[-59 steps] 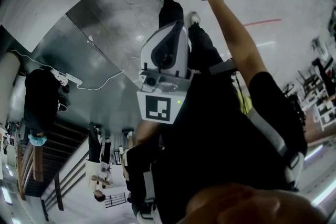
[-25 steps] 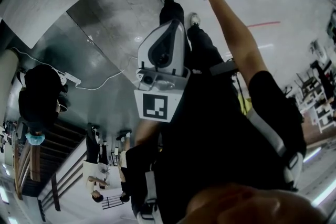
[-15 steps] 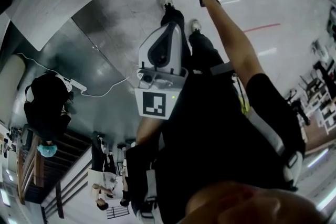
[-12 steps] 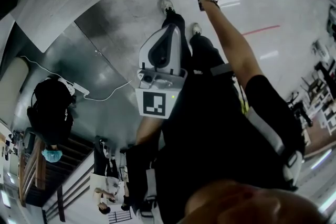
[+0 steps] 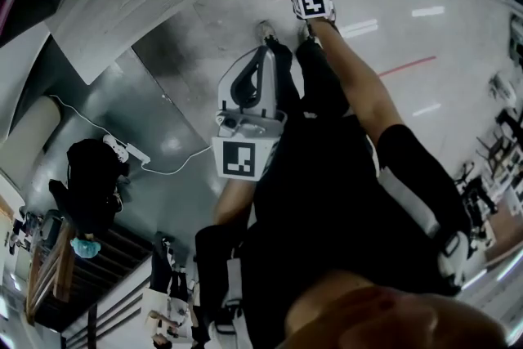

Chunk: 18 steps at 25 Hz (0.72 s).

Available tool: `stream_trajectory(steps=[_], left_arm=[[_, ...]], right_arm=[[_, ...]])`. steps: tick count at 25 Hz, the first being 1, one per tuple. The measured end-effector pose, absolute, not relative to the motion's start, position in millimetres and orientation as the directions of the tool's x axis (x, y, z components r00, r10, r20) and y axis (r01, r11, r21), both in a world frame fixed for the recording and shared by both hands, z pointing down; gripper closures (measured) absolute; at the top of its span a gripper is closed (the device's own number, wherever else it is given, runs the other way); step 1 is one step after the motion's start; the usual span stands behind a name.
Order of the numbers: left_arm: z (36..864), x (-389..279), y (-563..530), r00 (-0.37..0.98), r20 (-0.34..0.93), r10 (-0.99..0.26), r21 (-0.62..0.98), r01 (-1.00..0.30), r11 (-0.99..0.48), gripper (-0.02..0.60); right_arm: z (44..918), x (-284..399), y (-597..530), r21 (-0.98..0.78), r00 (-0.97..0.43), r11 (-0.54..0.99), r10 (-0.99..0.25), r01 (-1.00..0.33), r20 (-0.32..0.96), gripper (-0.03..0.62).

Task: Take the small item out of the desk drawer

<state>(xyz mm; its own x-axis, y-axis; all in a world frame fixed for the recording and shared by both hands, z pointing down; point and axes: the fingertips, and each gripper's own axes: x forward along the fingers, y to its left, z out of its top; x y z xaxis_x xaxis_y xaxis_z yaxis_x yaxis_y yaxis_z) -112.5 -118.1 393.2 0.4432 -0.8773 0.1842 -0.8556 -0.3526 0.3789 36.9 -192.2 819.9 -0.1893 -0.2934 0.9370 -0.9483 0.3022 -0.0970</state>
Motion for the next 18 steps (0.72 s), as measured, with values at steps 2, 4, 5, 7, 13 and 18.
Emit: stream_trajectory(steps=[2, 4, 5, 7, 13, 18], left_arm=[[389, -112, -119, 0.438, 0.179, -0.881, 0.382, -0.856, -0.348, 0.583], [384, -111, -119, 0.428, 0.175, -0.887, 0.378, -0.861, -0.341, 0.583], [382, -110, -119, 0.422, 0.175, -0.89, 0.374, -0.864, -0.337, 0.583], [376, -106, -118, 0.41, 0.169, -0.896, 0.362, -0.871, -0.331, 0.583], [362, -93, -118, 0.368, 0.16, -0.916, 0.35, -0.889, -0.296, 0.583], [354, -84, -121, 0.337, 0.153, -0.929, 0.33, -0.904, -0.274, 0.583]], right_arm=[[813, 29, -188, -0.139, -0.219, 0.291, -0.265, -0.947, 0.939, 0.349], [806, 28, -186, -0.152, -0.228, 0.287, -0.252, -0.946, 0.941, 0.349], [803, 29, -186, -0.149, -0.225, 0.29, -0.252, -0.945, 0.941, 0.349], [796, 33, -187, -0.143, -0.224, 0.302, -0.257, -0.943, 0.94, 0.349], [780, 46, -183, -0.13, -0.216, 0.329, -0.241, -0.935, 0.946, 0.35], [760, 39, -185, -0.214, -0.301, 0.334, -0.234, -0.918, 0.925, 0.35]])
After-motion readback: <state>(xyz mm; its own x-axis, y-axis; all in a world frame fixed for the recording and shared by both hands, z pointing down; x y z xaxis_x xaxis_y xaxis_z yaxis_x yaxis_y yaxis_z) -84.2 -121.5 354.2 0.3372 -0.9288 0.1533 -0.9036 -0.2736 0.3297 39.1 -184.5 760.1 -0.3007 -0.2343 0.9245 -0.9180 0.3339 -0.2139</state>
